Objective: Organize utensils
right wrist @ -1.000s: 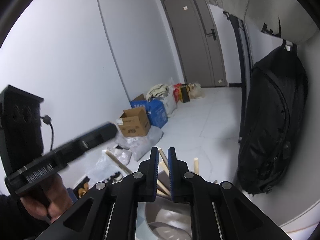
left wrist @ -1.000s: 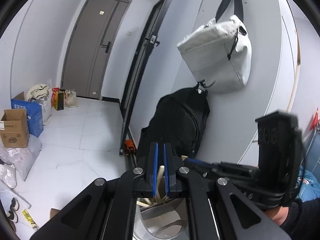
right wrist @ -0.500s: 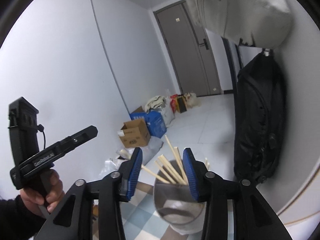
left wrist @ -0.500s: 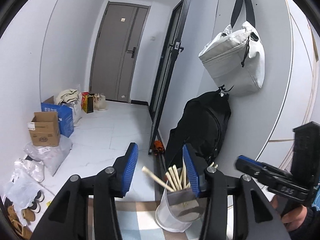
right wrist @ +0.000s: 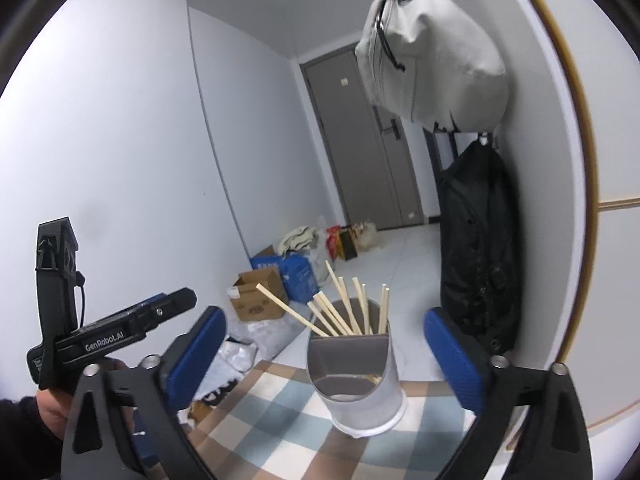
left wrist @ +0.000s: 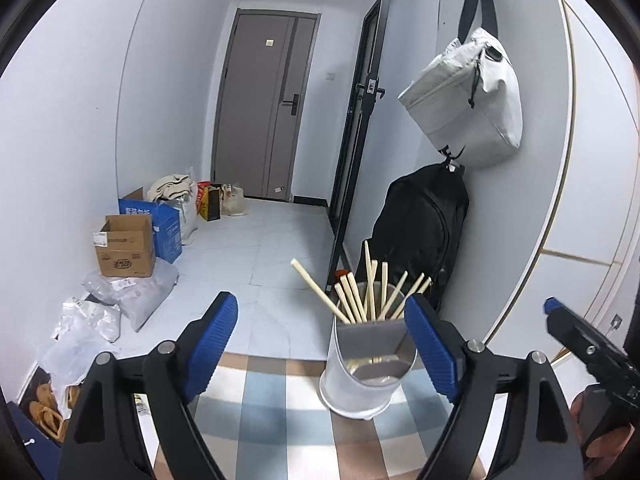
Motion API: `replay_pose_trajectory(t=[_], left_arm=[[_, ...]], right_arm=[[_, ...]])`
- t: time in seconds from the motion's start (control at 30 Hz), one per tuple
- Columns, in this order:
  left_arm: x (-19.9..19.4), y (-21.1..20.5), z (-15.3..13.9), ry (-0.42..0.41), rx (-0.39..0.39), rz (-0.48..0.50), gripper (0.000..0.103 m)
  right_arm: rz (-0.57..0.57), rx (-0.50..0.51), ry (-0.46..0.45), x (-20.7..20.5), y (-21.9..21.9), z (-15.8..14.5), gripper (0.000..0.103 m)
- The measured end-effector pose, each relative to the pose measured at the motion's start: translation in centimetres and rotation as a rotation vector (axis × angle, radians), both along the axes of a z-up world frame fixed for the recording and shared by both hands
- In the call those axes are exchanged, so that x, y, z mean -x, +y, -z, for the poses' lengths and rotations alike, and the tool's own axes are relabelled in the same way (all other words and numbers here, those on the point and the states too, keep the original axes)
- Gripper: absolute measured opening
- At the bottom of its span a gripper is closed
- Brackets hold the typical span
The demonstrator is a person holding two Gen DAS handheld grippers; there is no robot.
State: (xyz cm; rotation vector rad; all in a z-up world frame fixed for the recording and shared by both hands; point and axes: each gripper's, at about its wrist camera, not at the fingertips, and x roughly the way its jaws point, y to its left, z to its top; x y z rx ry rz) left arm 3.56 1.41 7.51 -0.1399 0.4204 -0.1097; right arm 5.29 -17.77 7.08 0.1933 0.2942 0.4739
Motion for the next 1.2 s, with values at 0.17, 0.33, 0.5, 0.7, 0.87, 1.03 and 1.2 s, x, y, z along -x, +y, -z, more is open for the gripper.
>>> replay_pose_trajectory(t=[0.17,0.33,0.5,0.7,0.87,1.03,1.2], left_arm=[[1.2,-0.7,0.7,-0.013,-0.025,-0.035,0.09],[2.1,-1.2,1.3,-0.05,-0.029,-0.063,0.101],[2.4,-2.1,1.8,-0.053,-0.054,-0.063,0.101],[2.8,-2.8,2.9,-0.036,-0.084,-0.055,0.101],[2.9,-2.9,2.8,-0.042,-0.087,-0.06,0.101],[3.0,-2.7,2.6,-0.049,-0.075,-0.06,0.101],[2.8,-2.7,2.7,-0.039,-0.077,-0.063,0.101]], right_arm=[[0.055,0.02,-0.027,1.6,-0.5,0.9,0.103],[0.084,0.055,-0.029,2.8,-0.5,2.0,0.103],[0.1,0.038,-0.037,3.5,-0.9,2.4,0.103],[0.105,0.005,-0.004,3.0,-1.5,2.8,0.103],[0.104,0.008,0.007,2.9,-1.4,3.1,0.103],[0.104,0.026,-0.008,3.1,-1.0,3.2,0.103],[0.108,0.033,-0.01,3.2,-0.9,3.2,0.103]])
